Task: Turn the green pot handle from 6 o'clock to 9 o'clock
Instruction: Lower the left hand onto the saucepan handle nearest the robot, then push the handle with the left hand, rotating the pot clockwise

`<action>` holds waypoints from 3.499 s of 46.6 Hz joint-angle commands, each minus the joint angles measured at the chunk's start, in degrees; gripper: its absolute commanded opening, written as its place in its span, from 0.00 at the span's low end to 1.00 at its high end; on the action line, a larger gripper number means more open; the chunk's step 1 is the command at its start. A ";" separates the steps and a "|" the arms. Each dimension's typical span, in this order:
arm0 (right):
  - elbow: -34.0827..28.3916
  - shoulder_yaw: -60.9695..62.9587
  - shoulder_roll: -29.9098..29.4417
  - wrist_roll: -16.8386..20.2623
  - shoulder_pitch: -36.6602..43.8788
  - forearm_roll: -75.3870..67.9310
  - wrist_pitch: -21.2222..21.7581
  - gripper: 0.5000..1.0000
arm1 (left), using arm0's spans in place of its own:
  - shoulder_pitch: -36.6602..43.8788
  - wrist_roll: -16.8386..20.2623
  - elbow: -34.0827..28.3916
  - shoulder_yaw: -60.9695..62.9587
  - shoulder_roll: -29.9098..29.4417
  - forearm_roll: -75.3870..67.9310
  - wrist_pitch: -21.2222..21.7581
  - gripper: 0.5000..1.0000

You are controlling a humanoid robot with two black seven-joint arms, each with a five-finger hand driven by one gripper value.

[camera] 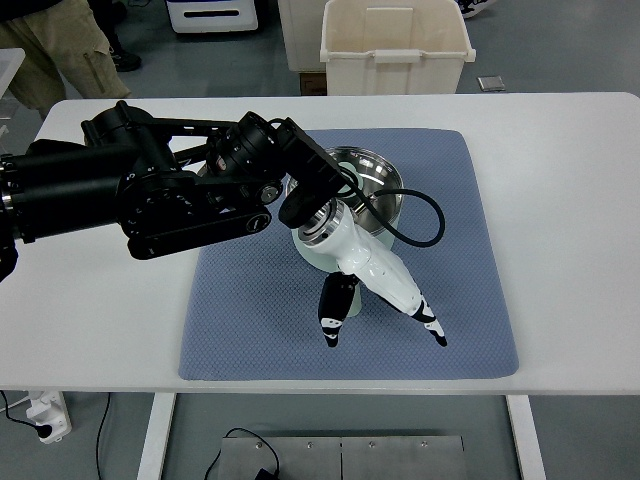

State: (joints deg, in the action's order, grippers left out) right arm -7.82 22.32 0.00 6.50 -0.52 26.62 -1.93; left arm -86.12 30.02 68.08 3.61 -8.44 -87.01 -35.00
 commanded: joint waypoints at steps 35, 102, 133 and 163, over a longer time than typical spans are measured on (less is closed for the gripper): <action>-0.01 0.00 0.00 0.00 -0.01 0.02 -0.01 1.00 | -2.12 1.27 3.37 2.18 -3.52 2.02 0.00 1.00; -0.01 0.00 0.00 0.00 -0.01 0.02 -0.01 1.00 | -5.81 0.83 4.69 13.17 -8.09 2.20 0.00 1.00; 0.08 0.00 0.00 0.00 -0.01 0.02 -0.01 1.00 | -7.31 0.82 5.39 16.07 -12.13 2.02 0.00 1.00; -0.01 0.00 0.00 0.00 -0.01 0.02 -0.01 1.00 | -7.84 0.74 6.45 18.01 -16.00 1.41 0.00 1.00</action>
State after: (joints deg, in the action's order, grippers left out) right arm -7.80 22.32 0.00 6.50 -0.53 26.63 -1.94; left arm -93.96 30.77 74.55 21.62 -23.86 -85.61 -35.00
